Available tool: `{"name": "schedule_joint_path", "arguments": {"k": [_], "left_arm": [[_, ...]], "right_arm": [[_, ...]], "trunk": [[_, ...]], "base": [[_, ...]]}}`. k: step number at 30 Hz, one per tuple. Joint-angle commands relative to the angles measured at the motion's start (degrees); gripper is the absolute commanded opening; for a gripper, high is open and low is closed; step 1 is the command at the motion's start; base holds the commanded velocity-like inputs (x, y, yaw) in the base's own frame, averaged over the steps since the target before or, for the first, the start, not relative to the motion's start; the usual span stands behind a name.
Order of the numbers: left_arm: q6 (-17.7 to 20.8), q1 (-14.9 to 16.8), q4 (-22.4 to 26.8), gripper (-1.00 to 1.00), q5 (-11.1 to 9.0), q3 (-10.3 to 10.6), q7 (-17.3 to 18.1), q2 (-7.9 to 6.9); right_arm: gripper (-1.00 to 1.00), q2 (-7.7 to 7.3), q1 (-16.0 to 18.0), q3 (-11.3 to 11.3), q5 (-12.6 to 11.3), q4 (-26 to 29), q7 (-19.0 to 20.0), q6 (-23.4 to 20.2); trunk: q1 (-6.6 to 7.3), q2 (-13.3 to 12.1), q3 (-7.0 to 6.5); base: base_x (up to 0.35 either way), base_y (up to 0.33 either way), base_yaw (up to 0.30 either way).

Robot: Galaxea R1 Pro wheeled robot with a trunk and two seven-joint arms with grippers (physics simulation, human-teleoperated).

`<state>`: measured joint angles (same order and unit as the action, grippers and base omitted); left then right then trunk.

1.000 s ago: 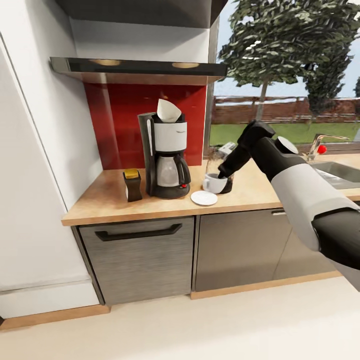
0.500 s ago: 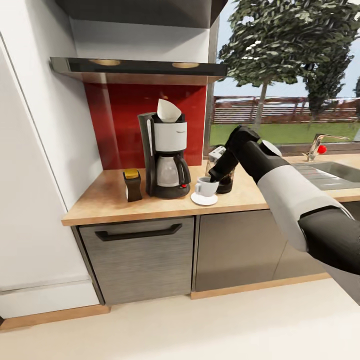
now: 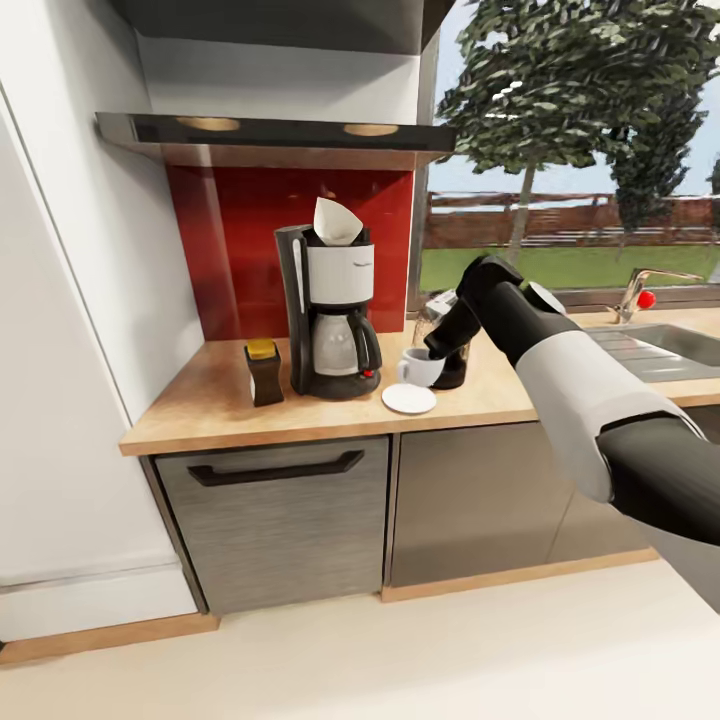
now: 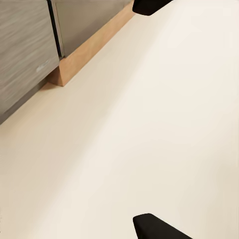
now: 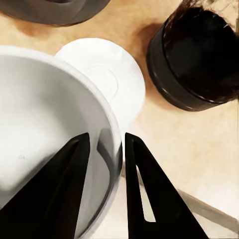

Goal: Set up a coffee station on the kitchen countertop: keep the coffee maker on the countertop, move the bottle of coffee from the kitchen shelf to the counter next to the coffee maker, place a paper coffee filter on top of the coffee maker, put the saucer next to the coffee maker with the coffee cup on the saucer, and place the electric kettle next to the coffee maker.

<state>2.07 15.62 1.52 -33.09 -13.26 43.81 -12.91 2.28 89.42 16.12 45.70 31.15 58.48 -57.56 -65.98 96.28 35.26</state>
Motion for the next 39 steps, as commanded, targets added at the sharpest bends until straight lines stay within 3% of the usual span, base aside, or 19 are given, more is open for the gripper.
{"name": "schedule_joint_path", "arguments": {"k": [1,24,28,39], "left_arm": [[0.2,0.0,0.0,1.00,0.2,-0.4,0.2,-0.01],[0.2,0.0,0.0,1.00,0.2,-0.4,0.2,-0.61],[0.2,0.0,0.0,1.00,0.2,-0.4,0.2,-0.71],[0.3,0.0,0.0,1.00,0.2,-0.4,0.2,-0.83]], "right_arm": [[-1.00,0.02,0.0,-0.1,0.4,-0.4,-0.1,-0.2],[-1.00,0.84,0.0,-0.5,0.4,-4.6,-1.8,-0.1],[-1.00,1.14,-0.1,-0.5,0.2,-6.5,-5.5,0.1],[-1.00,1.64,-0.1,-0.5,0.1,-7.3,-5.9,0.2]], "trunk": [[0.01,0.0,0.06],[0.01,0.0,0.06],[0.01,0.0,0.06],[0.01,0.0,0.06]], "base": [[0.032,0.000,0.000],[0.075,0.000,0.000],[0.097,0.000,0.000],[0.092,0.061,0.000]]}}
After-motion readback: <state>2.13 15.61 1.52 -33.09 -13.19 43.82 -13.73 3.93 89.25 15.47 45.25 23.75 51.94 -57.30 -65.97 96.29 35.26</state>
